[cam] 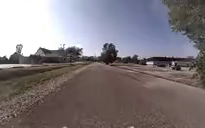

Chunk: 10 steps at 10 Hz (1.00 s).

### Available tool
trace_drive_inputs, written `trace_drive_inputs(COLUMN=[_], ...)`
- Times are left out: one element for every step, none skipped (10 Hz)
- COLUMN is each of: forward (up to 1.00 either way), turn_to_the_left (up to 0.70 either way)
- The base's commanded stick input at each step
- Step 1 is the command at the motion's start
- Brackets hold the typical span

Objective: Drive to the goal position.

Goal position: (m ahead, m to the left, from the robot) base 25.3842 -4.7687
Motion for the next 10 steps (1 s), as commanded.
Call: trace_drive_inputs(forward=[0.70, 0.70, 0.70, 0.70, 0.70, 0.70, 0.70, 0.70, 0.70, 0.70], turn_to_the_left=[-0.35, -0.35, -0.33, -0.20, 0.00, 0.00, 0.00, 0.00, 0.00, 0.00])
